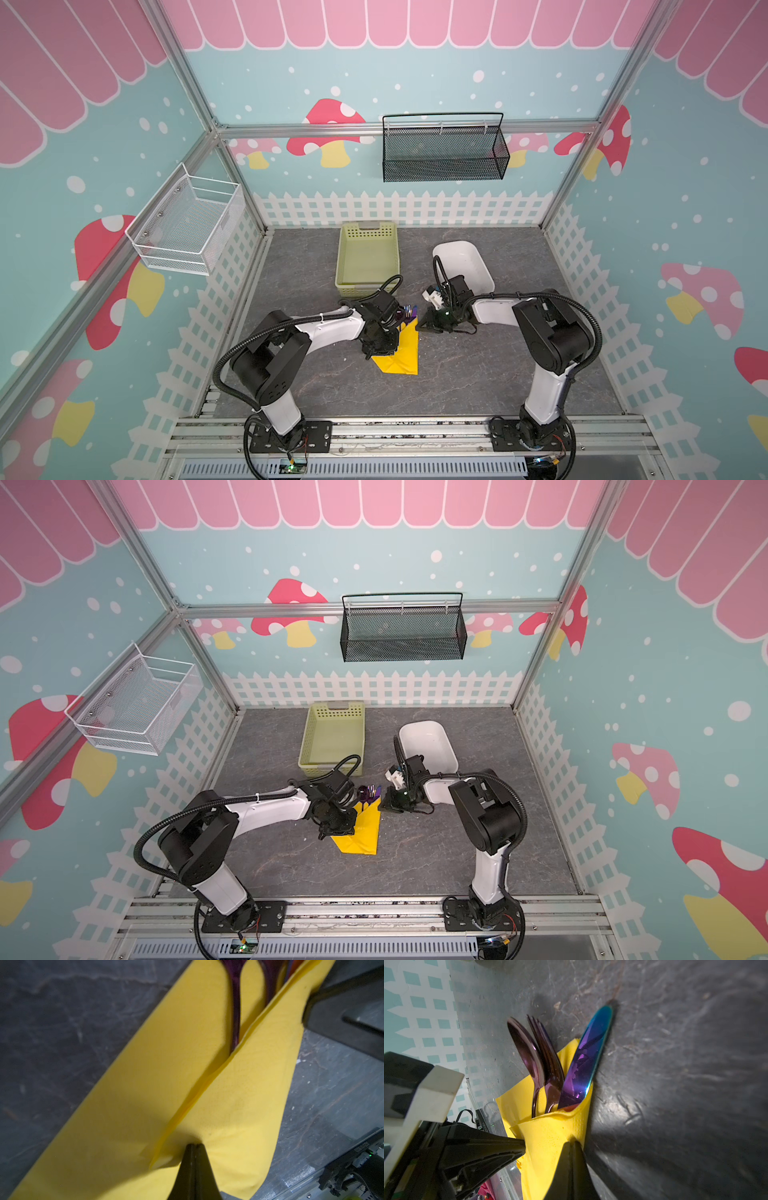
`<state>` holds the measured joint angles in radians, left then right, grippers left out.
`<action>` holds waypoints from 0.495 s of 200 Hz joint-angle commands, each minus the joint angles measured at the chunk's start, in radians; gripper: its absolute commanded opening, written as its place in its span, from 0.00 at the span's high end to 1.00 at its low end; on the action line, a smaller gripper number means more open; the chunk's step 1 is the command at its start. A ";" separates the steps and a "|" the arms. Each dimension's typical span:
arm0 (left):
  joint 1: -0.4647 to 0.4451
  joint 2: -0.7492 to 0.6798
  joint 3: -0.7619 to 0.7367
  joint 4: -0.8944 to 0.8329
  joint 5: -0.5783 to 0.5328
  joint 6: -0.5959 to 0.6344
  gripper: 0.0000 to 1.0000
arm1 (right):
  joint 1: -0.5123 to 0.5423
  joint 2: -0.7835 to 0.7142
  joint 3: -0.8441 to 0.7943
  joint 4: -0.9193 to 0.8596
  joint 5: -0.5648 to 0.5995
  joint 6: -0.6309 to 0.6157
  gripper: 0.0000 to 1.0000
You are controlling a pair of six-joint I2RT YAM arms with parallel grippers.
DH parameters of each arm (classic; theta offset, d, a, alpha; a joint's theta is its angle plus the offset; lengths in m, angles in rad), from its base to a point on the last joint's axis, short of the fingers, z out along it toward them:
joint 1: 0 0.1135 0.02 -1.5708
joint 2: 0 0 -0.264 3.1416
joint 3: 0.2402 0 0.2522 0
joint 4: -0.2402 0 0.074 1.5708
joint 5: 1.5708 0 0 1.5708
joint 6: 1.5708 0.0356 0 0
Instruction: Place the utensils on the paper napkin and roll it up
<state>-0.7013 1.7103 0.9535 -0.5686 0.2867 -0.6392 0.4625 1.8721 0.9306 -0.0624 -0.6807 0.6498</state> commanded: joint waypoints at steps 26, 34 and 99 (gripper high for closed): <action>0.007 0.001 -0.028 -0.059 -0.046 0.006 1.00 | -0.012 -0.042 0.038 -0.017 0.020 -0.010 1.00; 0.006 0.002 -0.028 -0.059 -0.046 0.006 1.00 | -0.012 -0.044 0.043 -0.004 0.011 -0.005 1.00; 0.006 0.000 -0.027 -0.061 -0.044 0.009 1.00 | -0.015 0.045 0.040 0.024 -0.020 -0.019 1.00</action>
<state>-0.7010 1.7100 0.9535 -0.5686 0.2867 -0.6392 0.4519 1.8637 0.9649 -0.0498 -0.6792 0.6476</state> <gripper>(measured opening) 0.047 0.054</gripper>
